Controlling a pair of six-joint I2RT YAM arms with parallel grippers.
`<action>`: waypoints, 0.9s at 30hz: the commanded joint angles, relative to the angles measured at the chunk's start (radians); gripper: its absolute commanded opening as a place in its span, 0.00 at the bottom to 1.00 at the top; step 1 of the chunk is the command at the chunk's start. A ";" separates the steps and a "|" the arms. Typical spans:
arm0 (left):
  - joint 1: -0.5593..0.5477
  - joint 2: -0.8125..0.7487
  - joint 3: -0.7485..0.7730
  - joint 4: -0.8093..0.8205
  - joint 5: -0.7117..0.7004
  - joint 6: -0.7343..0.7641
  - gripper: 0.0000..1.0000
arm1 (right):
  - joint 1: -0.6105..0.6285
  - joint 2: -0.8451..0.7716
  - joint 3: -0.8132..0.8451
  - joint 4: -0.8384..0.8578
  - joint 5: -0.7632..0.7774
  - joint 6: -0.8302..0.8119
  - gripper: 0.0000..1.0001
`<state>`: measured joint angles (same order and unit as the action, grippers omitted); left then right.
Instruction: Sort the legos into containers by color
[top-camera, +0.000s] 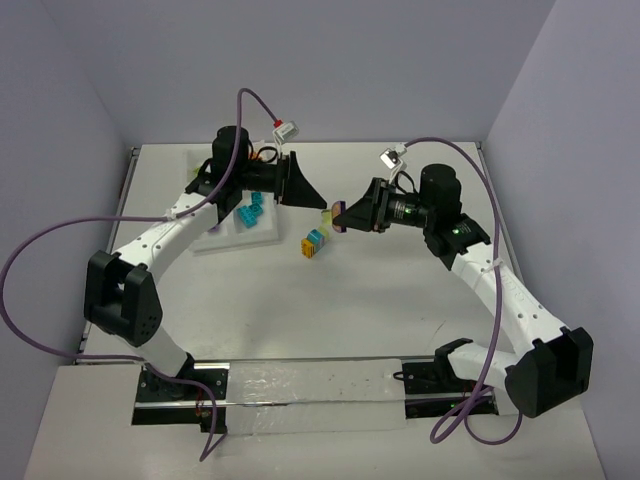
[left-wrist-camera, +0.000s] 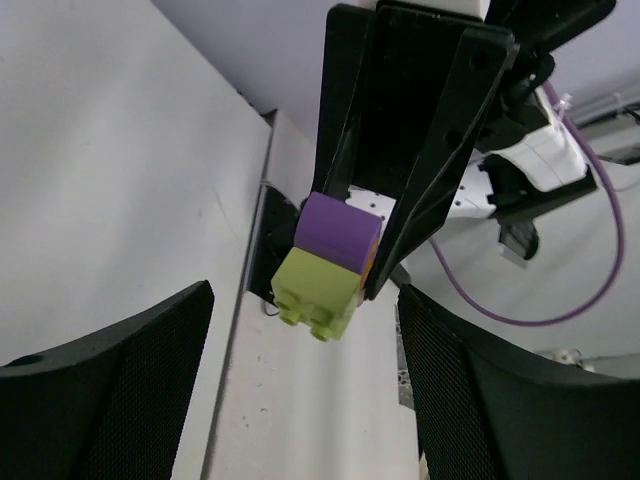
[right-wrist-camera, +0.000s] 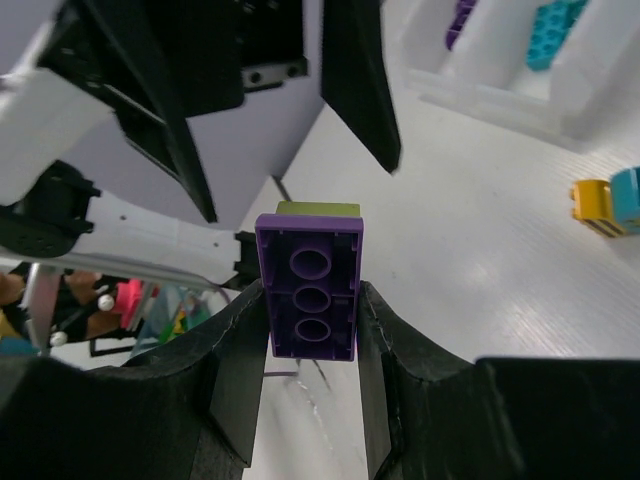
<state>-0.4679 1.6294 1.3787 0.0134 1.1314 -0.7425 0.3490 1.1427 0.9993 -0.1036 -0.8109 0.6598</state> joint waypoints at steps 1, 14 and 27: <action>0.002 -0.042 -0.055 0.326 0.131 -0.185 0.81 | -0.004 -0.019 0.007 0.218 -0.098 0.099 0.00; 0.000 -0.045 -0.092 0.382 0.168 -0.228 0.75 | -0.004 -0.007 0.000 0.253 -0.119 0.130 0.00; -0.042 -0.050 -0.128 0.589 0.192 -0.376 0.62 | -0.003 0.011 -0.015 0.240 -0.111 0.121 0.00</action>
<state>-0.4948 1.6207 1.2513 0.4778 1.2953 -1.0711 0.3489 1.1541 0.9890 0.0971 -0.9056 0.7881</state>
